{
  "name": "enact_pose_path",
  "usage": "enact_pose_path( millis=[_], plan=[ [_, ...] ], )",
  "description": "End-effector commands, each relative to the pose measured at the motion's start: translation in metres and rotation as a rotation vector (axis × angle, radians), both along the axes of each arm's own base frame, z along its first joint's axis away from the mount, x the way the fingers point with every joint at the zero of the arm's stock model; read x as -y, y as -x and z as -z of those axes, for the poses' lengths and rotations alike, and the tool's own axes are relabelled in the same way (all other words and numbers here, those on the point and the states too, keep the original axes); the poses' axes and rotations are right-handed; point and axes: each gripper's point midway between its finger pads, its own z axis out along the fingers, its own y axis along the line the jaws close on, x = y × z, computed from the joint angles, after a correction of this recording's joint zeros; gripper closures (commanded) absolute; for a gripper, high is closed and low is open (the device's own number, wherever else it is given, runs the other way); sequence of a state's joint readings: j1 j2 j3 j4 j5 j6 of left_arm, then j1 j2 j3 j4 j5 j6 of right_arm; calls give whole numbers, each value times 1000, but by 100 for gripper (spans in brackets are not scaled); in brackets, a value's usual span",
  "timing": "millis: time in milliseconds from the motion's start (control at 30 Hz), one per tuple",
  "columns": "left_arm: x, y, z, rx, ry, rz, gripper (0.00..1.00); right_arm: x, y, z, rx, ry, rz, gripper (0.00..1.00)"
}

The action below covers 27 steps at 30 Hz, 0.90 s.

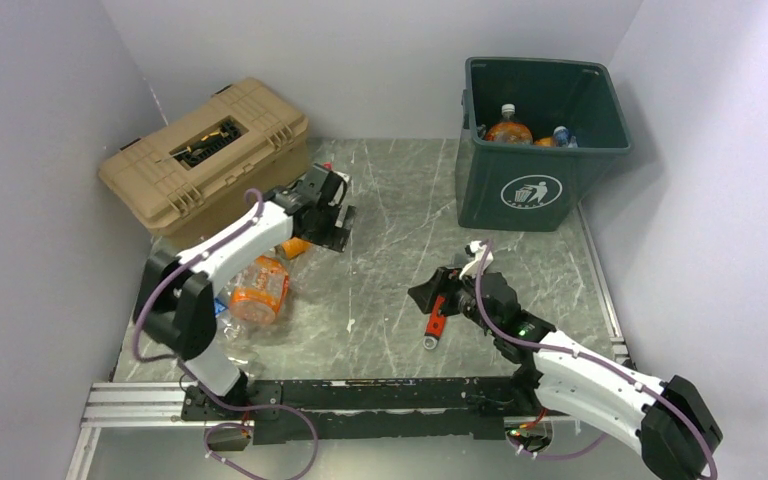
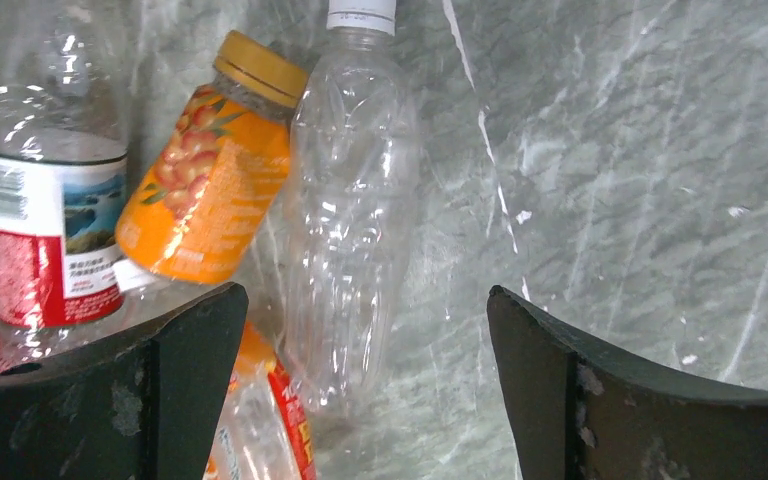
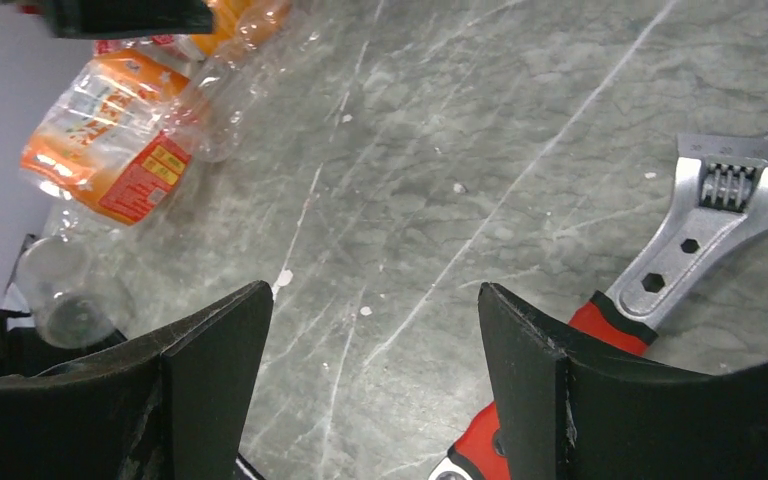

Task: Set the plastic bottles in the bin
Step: Place the plastic bottle in the trash bin, then pick up the plastic bottle at the center of the board.

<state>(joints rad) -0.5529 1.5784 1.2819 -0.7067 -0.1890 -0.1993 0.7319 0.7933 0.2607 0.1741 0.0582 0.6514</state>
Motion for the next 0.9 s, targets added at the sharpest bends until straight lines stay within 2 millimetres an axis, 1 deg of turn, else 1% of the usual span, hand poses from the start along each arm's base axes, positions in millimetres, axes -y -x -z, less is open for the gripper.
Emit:
enact_pose_path(
  millis=[0, 67, 200, 333, 533, 767, 867],
  plan=[
    [7, -5, 15, -100, -20, 42, 5, -11, 2, -25, 63, -87, -48, 20],
    [7, -5, 22, -127, -37, 51, 6, -9, 4, -26, 61, -79, -50, 20],
    [-2, -2, 34, -152, -81, 43, 5, -4, 10, -29, 70, -76, -53, 21],
    [-3, 1, 49, -185, -90, 42, 6, 1, 12, -33, 80, -79, -42, 20],
    [-7, 7, 75, -250, -127, 34, 10, 2, 14, -37, 83, -95, -40, 21],
    [-12, 9, 95, -298, -178, 28, 14, 0, 14, -40, 79, -119, -40, 21],
    [-12, 13, 106, -339, -186, 33, 18, 0, 13, -41, 78, -117, -35, 21]
  ],
)
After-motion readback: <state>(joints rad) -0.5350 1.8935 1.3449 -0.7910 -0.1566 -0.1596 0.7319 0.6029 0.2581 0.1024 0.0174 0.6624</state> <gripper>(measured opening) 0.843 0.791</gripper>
